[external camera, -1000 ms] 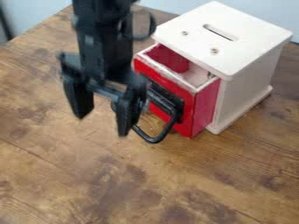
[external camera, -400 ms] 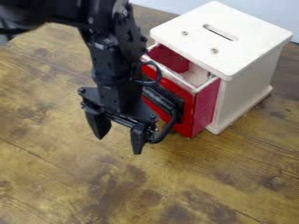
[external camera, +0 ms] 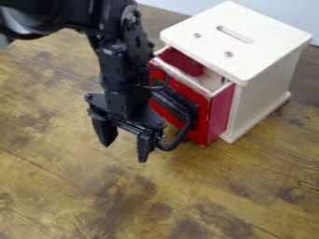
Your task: Close the drawer
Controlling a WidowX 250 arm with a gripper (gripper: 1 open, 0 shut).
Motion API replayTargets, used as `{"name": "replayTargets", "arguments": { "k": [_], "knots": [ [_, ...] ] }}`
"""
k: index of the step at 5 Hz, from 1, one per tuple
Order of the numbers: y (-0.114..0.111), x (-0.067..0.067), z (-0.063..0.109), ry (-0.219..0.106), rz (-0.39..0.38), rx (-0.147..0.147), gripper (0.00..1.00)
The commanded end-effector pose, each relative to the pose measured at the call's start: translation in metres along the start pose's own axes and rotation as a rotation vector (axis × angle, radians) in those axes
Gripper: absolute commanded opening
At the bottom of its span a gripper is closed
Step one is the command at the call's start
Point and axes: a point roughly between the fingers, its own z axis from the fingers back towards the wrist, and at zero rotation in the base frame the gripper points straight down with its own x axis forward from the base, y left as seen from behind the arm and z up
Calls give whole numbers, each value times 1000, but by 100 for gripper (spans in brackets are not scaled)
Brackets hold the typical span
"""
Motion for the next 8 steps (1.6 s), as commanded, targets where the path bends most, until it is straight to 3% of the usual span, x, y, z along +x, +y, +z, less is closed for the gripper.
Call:
{"name": "replayTargets", "arguments": {
  "k": [1, 3, 4, 6, 8],
  "knots": [
    [-4, 27, 22, -104, -14, -6, 100],
    [-21, 44, 8, -86, -52, -10, 100],
    [-33, 47, 4, -97, -36, -8, 100],
    [-51, 43, -3, -72, 5, -2, 100],
    [-42, 43, 3, -81, 14, -6, 100]
  ]
}}
